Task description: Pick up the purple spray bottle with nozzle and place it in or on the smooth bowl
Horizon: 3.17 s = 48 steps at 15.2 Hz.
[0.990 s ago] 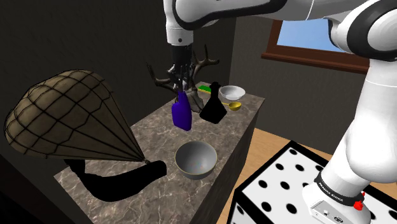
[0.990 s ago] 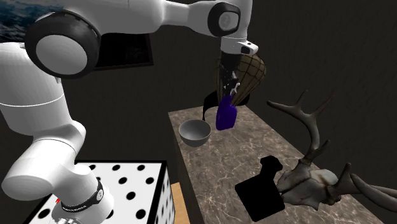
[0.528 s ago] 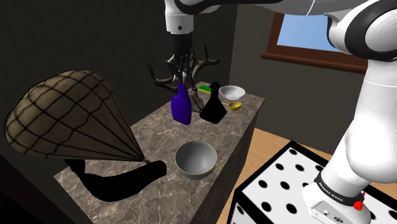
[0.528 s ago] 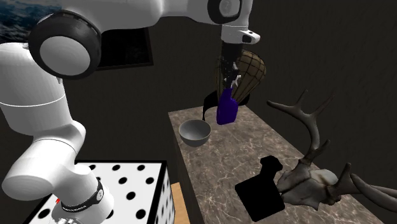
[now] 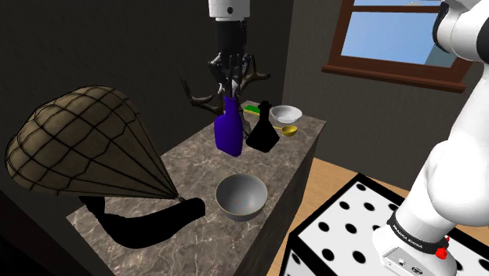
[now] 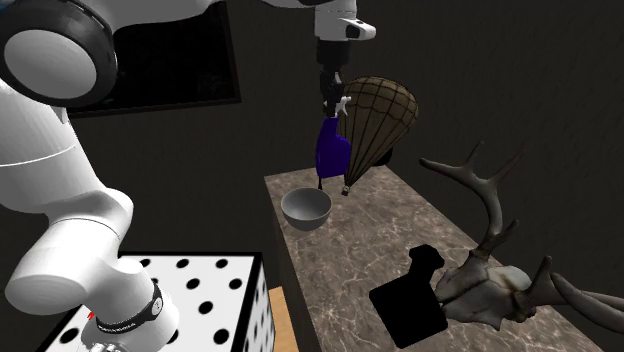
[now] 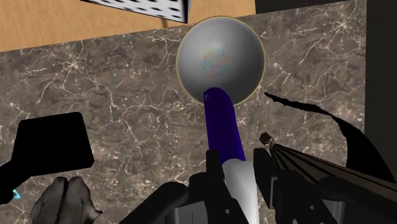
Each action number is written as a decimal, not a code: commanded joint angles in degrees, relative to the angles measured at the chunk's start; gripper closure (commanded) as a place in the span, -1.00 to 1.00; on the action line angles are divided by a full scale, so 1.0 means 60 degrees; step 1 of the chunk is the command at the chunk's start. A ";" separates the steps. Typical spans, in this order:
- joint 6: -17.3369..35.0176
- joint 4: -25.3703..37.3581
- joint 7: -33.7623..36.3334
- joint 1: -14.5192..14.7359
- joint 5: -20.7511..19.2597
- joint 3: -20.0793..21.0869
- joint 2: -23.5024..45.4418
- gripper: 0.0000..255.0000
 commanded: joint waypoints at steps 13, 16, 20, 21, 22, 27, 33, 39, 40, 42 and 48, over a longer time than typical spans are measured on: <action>0.0027 -0.1465 0.0649 0.0315 0.0566 0.0297 -0.1556 1.00; 0.0438 -0.2003 0.0600 0.0310 0.0612 0.0282 -0.1689 1.00; 0.0975 -0.2670 0.0545 0.0310 0.0662 0.0270 -0.1827 1.00; 0.1108 -0.2829 0.0533 0.0311 0.0673 0.0269 -0.1855 1.00; 0.1240 -0.2985 0.0522 0.0312 0.0682 0.0268 -0.1880 1.00; 0.1892 -0.3723 0.0476 0.0320 0.0721 0.0271 -0.1970 1.00; 0.2664 -0.4525 0.0441 0.0335 0.0745 0.0288 -0.2001 1.00; 0.3227 -0.5061 0.0428 0.0347 0.0748 0.0308 -0.1972 1.00; 0.3227 -0.5061 0.0428 0.0347 0.0748 0.0308 -0.1972 1.00; 0.3227 -0.5060 0.0428 0.0347 0.0748 0.0308 -0.1972 1.00; 0.3227 -0.5061 0.0429 0.0347 0.0748 0.0308 -0.1972 -1.00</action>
